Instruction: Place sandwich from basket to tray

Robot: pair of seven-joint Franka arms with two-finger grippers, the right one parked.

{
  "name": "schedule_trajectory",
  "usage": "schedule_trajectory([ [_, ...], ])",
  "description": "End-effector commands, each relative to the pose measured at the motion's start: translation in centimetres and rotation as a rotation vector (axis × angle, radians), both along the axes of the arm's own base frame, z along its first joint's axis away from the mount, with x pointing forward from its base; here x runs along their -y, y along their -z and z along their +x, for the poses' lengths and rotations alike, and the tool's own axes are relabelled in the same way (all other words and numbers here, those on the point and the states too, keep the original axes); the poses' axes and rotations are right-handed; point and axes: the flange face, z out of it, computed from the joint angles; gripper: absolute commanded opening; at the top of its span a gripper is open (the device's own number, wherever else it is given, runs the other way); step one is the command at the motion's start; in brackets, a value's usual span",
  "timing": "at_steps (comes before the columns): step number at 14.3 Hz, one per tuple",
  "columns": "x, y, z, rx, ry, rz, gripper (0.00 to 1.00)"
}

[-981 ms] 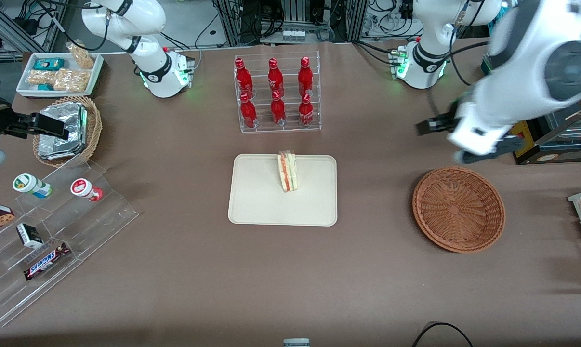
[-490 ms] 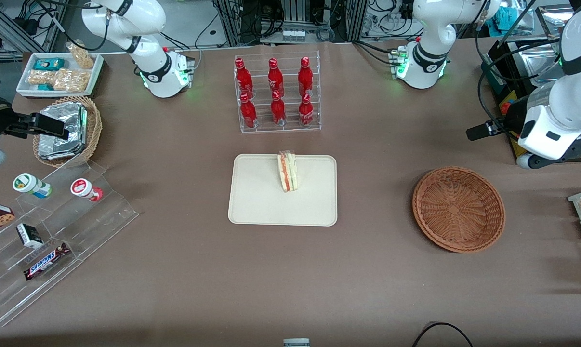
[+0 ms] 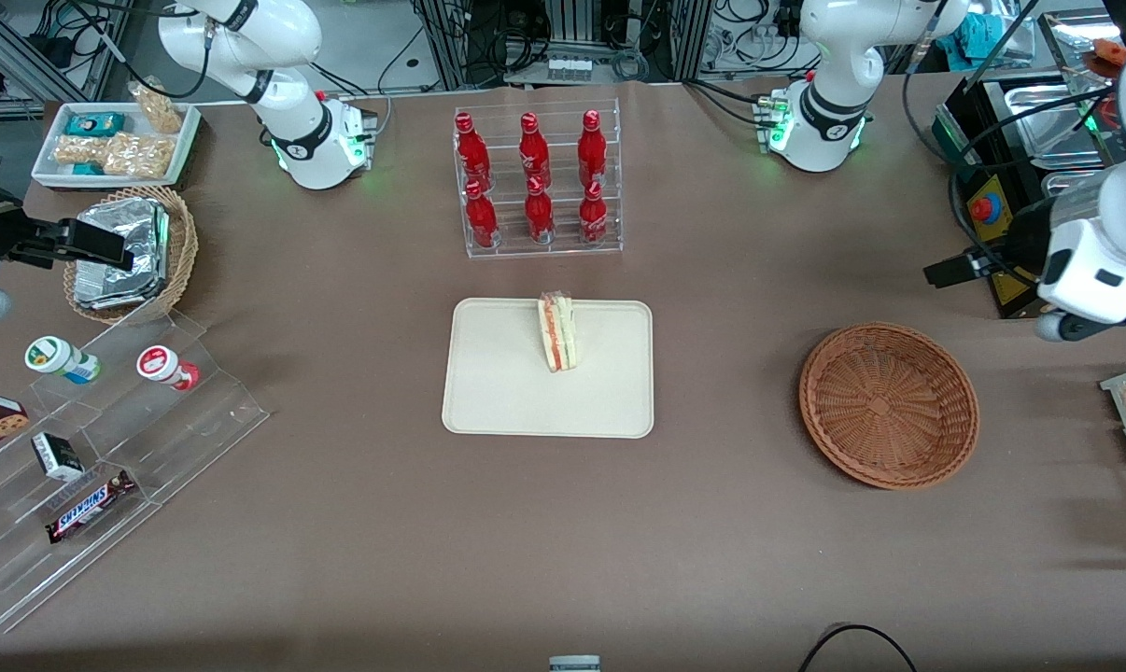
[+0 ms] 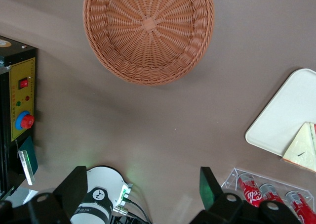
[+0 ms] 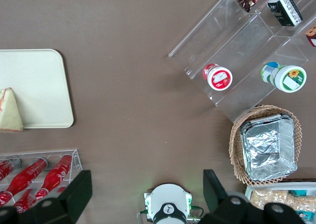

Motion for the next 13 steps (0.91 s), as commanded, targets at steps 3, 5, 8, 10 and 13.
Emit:
schedule_trajectory([
  [3, 0.5, -0.9, -0.3, 0.015, 0.021, 0.003, 1.0],
  [5, 0.7, -0.8, -1.1, 0.009, 0.027, 0.005, 1.0],
  [8, 0.7, -1.3, -2.6, 0.035, 0.087, -0.009, 1.0],
  [10, -0.5, -1.7, -2.5, 0.043, 0.091, -0.017, 1.0],
  [13, -1.6, -1.9, -2.6, 0.046, 0.143, -0.039, 1.0],
])
